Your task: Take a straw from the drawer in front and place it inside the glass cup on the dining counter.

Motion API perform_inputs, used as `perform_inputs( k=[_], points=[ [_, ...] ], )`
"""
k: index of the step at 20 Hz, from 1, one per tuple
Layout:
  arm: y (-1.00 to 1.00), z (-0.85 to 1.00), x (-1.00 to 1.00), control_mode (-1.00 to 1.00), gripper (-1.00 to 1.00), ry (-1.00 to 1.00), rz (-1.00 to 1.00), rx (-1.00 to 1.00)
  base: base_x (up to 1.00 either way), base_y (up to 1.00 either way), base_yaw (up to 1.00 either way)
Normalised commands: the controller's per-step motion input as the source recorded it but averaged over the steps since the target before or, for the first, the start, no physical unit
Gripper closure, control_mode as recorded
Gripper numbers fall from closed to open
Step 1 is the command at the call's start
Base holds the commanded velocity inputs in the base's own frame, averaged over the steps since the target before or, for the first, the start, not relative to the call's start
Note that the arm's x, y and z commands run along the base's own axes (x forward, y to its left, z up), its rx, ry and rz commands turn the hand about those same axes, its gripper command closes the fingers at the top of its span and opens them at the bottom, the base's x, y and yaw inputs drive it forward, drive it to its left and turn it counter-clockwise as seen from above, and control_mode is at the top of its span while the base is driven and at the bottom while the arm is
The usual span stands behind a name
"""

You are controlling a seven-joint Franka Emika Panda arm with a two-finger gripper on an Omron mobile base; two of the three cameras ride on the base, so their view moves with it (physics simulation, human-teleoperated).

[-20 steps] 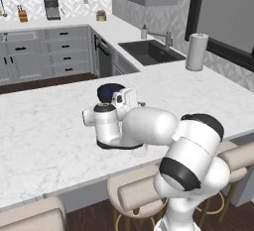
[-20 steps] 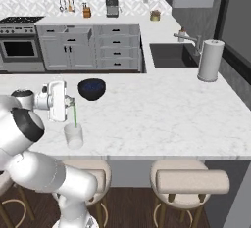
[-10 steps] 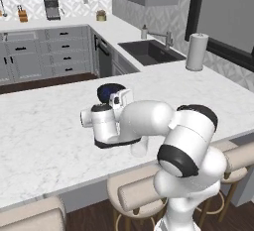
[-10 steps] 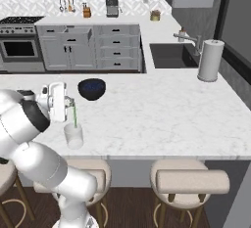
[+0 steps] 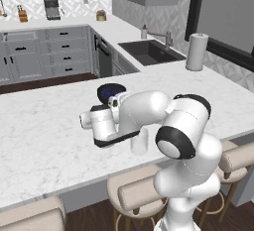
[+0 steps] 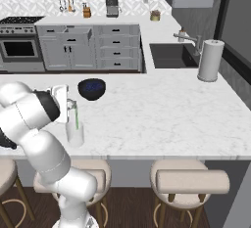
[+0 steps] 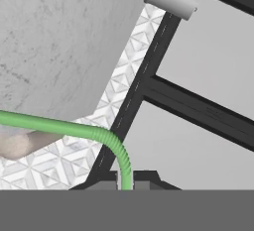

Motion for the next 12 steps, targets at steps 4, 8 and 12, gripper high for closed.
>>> perform_inputs(
  k=[4, 8, 12],
  points=[
    [0.11, -0.18, 0.00, -1.00, 1.00, 0.00, 0.00, 0.00, 0.00, 0.00, 0.00],
    [0.00, -0.14, -0.09, -1.00, 1.00, 0.00, 0.00, 0.00, 0.00, 0.00, 0.00],
    [0.00, -0.09, -0.18, -1.00, -1.00, 0.00, 0.00, 0.00, 0.00, 0.00, 0.00]
  ],
)
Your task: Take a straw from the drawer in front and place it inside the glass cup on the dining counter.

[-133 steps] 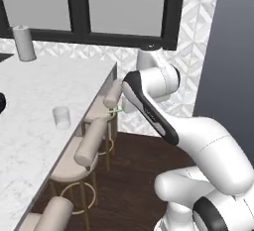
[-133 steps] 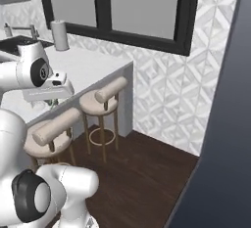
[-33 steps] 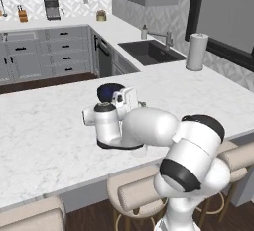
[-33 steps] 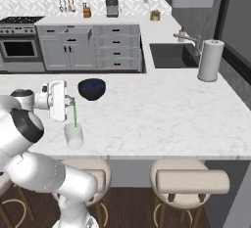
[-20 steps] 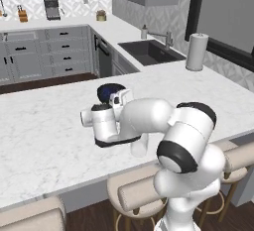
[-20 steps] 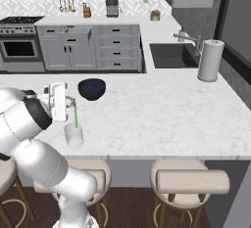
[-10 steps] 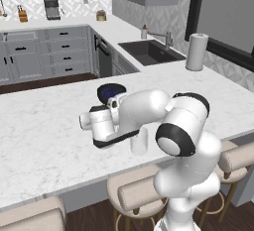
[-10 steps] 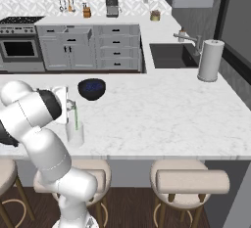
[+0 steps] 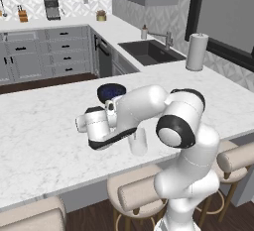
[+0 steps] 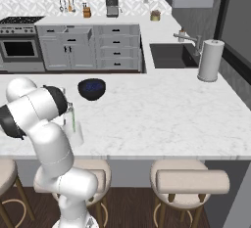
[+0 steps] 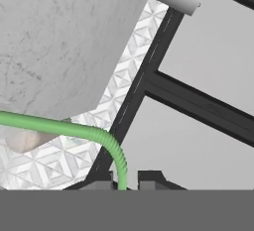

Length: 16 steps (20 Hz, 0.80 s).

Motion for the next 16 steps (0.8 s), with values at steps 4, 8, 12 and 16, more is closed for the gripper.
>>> perform_inputs(
  k=[4, 8, 12, 16],
  points=[
    [-0.01, -0.05, -0.29, -1.00, -1.00, 0.00, 0.00, 0.00, 0.00, 0.00, 0.00],
    [-0.13, -0.01, -0.34, -1.00, -1.00, 0.00, 0.00, 0.00, 0.00, 0.00, 0.00],
    [-0.16, 0.00, -0.15, -1.00, -1.00, 0.00, 0.00, 0.00, 0.00, 0.00, 0.00],
    [-0.15, 0.00, 0.00, -1.00, -1.00, 0.00, 0.00, 0.00, 0.00, 0.00, 0.00]
  ],
)
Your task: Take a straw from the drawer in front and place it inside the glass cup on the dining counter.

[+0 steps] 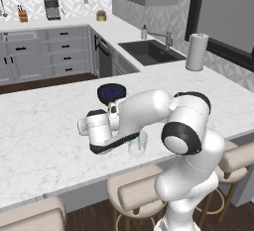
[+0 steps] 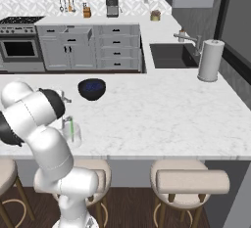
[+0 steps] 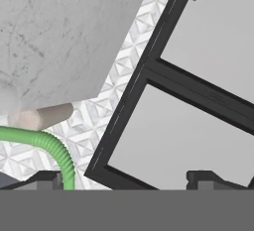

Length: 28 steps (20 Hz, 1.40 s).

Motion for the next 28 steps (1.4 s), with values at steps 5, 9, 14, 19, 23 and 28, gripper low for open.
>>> perform_inputs(
  k=[5, 9, 14, 19, 23, 28],
  points=[
    [-0.08, 0.00, -0.03, -1.00, -1.00, 0.00, 0.00, 0.02, 0.00, 0.00, 0.00],
    [0.00, 0.01, -0.26, -1.00, -1.00, 0.00, 0.00, 0.13, 0.00, 0.00, 0.00],
    [0.00, 0.00, -0.07, -1.00, -1.00, 0.02, 0.00, 0.21, 0.00, 0.00, 0.00],
    [0.00, 0.00, 0.00, -1.00, -1.00, 0.03, 0.00, 0.21, 0.00, 0.00, 0.00],
    [0.00, 0.00, 0.00, -1.00, -1.00, 0.09, 0.00, 0.26, 0.00, 0.00, 0.00],
    [0.00, 0.00, 0.00, -1.00, -1.00, 0.14, 0.00, 0.36, 0.00, 0.00, 0.00]
  ],
)
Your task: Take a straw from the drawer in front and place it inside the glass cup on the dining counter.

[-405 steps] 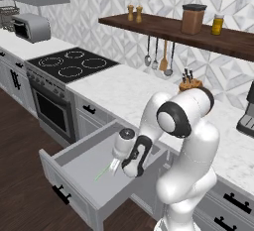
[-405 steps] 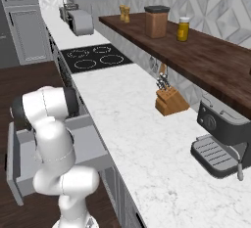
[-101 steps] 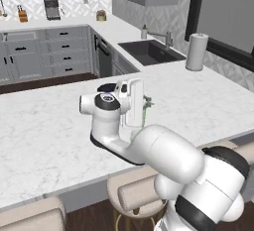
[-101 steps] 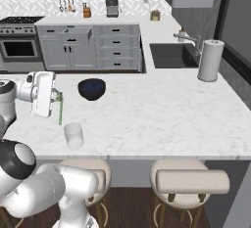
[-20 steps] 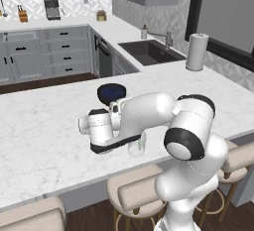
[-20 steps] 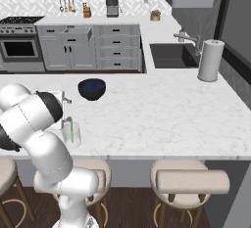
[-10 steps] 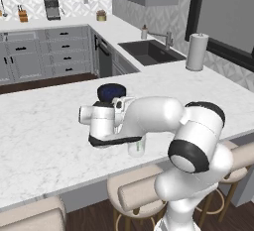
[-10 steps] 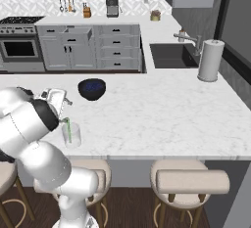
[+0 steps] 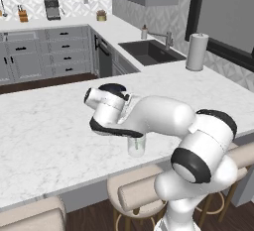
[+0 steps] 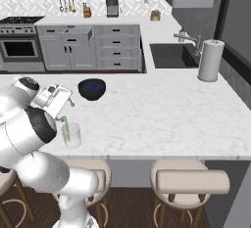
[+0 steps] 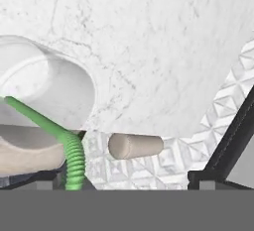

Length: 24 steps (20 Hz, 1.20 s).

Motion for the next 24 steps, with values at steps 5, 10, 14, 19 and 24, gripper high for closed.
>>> perform_inputs(
  k=[5, 10, 14, 19, 24],
  points=[
    [0.00, -0.09, -0.03, -1.00, -1.00, 0.19, 0.00, 0.41, 0.00, 0.00, 0.00],
    [0.00, -0.35, -0.06, -1.00, -1.00, 0.24, 0.00, 0.40, 0.00, 0.00, 0.00],
    [0.00, -0.28, 0.00, -1.00, -1.00, 0.23, 0.00, 0.38, 0.00, 0.00, 0.00],
    [0.00, 0.41, -0.42, -1.00, -1.00, -0.01, -0.02, 0.29, 0.00, 0.00, 0.00],
    [0.00, 0.71, -0.92, -1.00, -1.00, -0.12, -0.07, 0.20, 0.00, 0.00, 0.00]
  ],
)
